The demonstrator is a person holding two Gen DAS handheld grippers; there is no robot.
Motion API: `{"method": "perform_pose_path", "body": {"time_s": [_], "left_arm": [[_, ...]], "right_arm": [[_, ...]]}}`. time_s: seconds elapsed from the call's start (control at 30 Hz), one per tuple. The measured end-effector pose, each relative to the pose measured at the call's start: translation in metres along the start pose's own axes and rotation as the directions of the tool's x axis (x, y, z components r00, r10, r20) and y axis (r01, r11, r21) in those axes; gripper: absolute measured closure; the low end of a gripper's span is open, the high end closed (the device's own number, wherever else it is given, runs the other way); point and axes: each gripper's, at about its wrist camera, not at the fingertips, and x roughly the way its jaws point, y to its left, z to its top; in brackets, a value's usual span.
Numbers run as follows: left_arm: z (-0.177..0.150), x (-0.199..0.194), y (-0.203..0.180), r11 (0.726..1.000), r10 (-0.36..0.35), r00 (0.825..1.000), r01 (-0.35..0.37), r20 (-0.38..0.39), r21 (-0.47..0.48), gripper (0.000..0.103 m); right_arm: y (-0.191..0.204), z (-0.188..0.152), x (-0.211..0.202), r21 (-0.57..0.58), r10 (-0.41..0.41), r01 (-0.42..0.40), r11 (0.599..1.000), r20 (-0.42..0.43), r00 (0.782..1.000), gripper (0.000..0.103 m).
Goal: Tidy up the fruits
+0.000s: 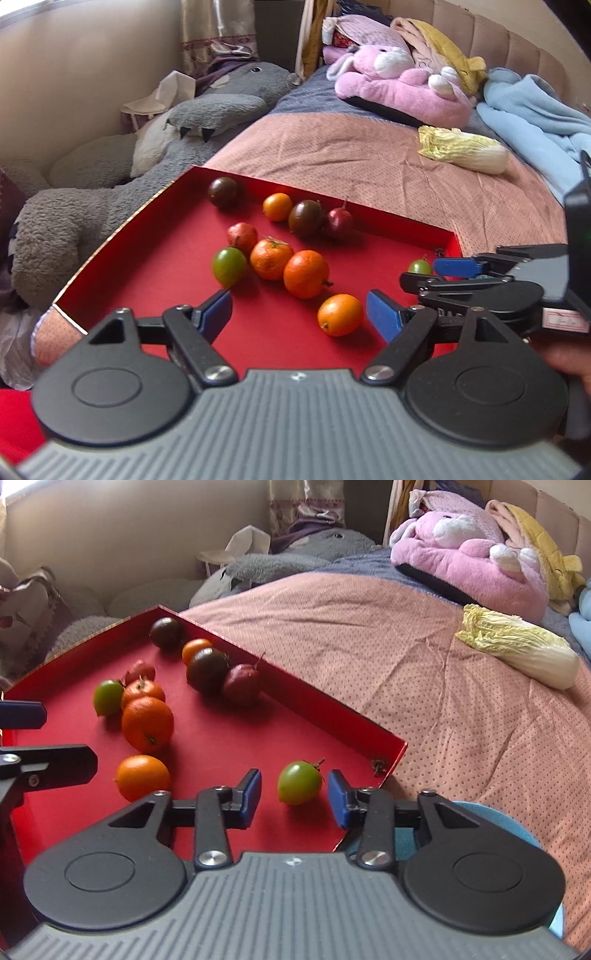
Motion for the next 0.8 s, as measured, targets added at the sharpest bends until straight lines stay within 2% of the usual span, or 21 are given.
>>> {"method": "perform_pose_path", "body": {"time_s": [0.17, 0.43, 0.47, 0.63, 0.8], "left_arm": [[-0.001, 0.012, -0.01, 1.0, -0.017, 0.999, 0.018, -0.045, 0.017, 0.022], [-0.004, 0.023, -0.02, 0.998, -0.042, 0.995, 0.047, -0.09, 0.053, 0.023], [-0.004, 0.026, -0.021, 0.997, -0.04, 0.994, 0.046, -0.102, 0.055, 0.029], [-0.005, 0.045, -0.025, 0.997, -0.004, 0.988, 0.015, -0.156, 0.072, 0.037], [-0.006, 0.053, -0.03, 0.995, 0.02, 0.988, -0.006, -0.153, 0.095, 0.046]], "right_arm": [[-0.002, -0.004, 0.006, -0.031, -0.003, 0.003, 1.0, 0.011, 1.0, 0.071], [-0.017, -0.004, -0.01, 0.045, 0.041, -0.043, 0.998, 0.045, 0.998, 0.071], [-0.017, -0.004, -0.016, 0.054, 0.052, -0.055, 0.997, 0.058, 0.997, 0.071], [-0.013, -0.006, -0.04, 0.085, 0.096, -0.106, 0.991, 0.111, 0.989, 0.071], [-0.01, -0.013, -0.053, 0.12, 0.113, -0.129, 0.984, 0.126, 0.985, 0.071]]}}
